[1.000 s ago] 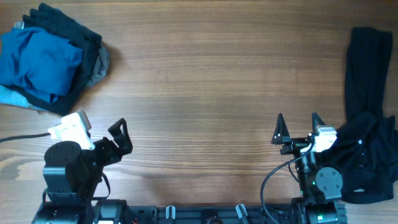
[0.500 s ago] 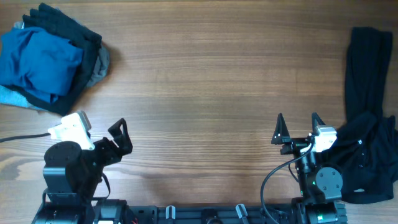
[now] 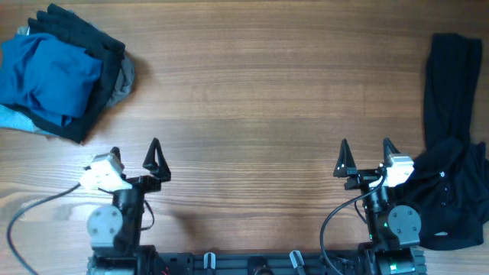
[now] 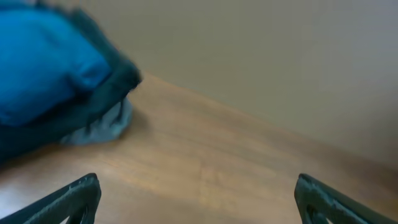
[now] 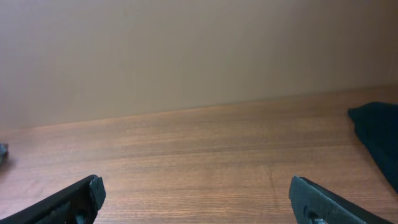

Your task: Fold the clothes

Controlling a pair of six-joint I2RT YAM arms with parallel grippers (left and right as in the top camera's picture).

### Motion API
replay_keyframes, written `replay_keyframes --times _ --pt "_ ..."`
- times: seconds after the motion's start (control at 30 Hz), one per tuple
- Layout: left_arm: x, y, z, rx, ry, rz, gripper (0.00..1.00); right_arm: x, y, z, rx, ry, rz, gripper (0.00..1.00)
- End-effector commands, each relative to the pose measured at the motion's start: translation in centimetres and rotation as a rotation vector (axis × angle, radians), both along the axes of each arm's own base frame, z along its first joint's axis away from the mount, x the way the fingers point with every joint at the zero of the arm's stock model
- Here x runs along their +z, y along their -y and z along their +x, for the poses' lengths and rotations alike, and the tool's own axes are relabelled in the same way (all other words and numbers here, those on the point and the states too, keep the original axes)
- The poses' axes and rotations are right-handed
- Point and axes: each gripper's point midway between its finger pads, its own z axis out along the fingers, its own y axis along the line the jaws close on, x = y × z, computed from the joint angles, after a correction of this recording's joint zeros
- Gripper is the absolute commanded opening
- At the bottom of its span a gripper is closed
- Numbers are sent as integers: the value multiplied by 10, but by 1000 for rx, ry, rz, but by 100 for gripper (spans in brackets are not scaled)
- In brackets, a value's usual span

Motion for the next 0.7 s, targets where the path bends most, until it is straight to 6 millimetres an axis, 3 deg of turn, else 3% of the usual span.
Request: replay_keyframes --times 0.0,0.17,0.27,0.3,0.67 --pt "6 -2 3 11 154 77 100 3 0 -1 6 13 -15 100" --pt "3 5 3 -31 182 212 100 3 0 -1 6 13 -15 100" --pt "-34 12 4 -88 32 191 100 3 0 -1 6 13 -15 100" --pt "-38 13 4 -91 16 181 100 3 0 -1 5 13 -15 100" --pt "-39 14 4 -98 13 181 100 3 0 -1 5 13 -15 100"
